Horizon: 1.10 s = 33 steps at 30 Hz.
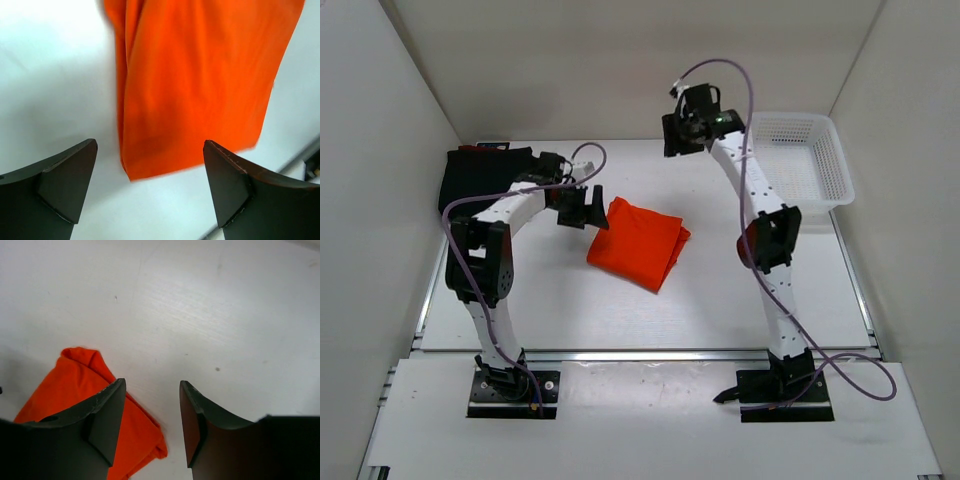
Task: Fold and stack the t-shirts
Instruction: Smooth out wrinkles on the folded tshirt, then put the neatly folded tshirt into the corner of the board with the left arm
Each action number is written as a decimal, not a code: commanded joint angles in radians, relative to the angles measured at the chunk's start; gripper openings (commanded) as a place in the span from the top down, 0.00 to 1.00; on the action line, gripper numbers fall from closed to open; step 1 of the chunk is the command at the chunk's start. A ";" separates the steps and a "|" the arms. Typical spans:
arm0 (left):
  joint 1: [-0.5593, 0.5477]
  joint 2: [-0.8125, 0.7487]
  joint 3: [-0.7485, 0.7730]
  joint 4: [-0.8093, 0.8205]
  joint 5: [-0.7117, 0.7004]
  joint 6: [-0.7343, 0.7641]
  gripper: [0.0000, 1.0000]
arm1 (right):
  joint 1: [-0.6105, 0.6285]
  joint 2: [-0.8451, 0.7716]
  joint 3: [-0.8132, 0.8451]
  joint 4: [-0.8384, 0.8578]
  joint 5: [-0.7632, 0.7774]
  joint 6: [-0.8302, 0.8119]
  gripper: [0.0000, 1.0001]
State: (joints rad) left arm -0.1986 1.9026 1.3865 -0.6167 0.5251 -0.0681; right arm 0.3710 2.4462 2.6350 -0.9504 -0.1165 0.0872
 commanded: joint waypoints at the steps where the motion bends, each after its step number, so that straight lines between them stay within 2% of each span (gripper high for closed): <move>1: -0.039 0.062 0.130 -0.003 -0.079 0.056 0.01 | 0.005 -0.228 -0.047 0.004 0.077 -0.027 0.56; 6: -0.084 0.272 0.340 -0.179 -0.034 0.068 0.02 | 0.052 -0.334 -0.160 -0.013 0.117 -0.059 0.56; 10: -0.113 0.358 0.443 -0.303 -0.131 0.114 0.01 | 0.106 -0.401 -0.207 -0.027 0.193 -0.076 0.55; 14: -0.124 0.366 0.428 -0.368 -0.114 0.136 0.01 | 0.129 -0.437 -0.214 -0.031 0.236 -0.107 0.56; 16: -0.136 0.365 0.395 -0.376 -0.056 0.155 0.01 | 0.128 -0.466 -0.239 -0.031 0.238 -0.095 0.56; 20: -0.170 0.392 0.390 -0.434 0.010 0.194 0.10 | 0.141 -0.535 -0.343 0.025 0.256 -0.098 0.57; 22: -0.180 0.403 0.369 -0.434 0.036 0.211 0.20 | 0.138 -0.578 -0.413 0.077 0.262 -0.095 0.57; 24: -0.170 0.406 0.350 -0.413 0.062 0.189 0.40 | 0.134 -0.637 -0.512 0.136 0.273 -0.092 0.56; 25: -0.170 0.420 0.345 -0.408 0.081 0.177 0.45 | 0.140 -0.680 -0.580 0.180 0.278 -0.092 0.57; 26: -0.160 0.434 0.364 -0.410 0.101 0.172 0.59 | 0.131 -0.725 -0.654 0.234 0.281 -0.093 0.58; 27: -0.153 0.450 0.390 -0.408 0.107 0.168 0.77 | 0.123 -0.749 -0.694 0.269 0.288 -0.063 0.58; 29: -0.144 0.463 0.414 -0.407 0.151 0.137 0.96 | 0.103 -0.866 -0.870 0.390 0.276 -0.030 0.60; 33: -0.111 0.406 0.454 -0.359 0.110 0.125 1.00 | 0.065 -1.054 -1.102 0.577 0.308 0.022 0.67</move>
State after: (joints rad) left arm -0.3340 2.3363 1.8019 -1.0386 0.6815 0.0551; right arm 0.4625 1.5112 1.6196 -0.5995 0.1452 0.0593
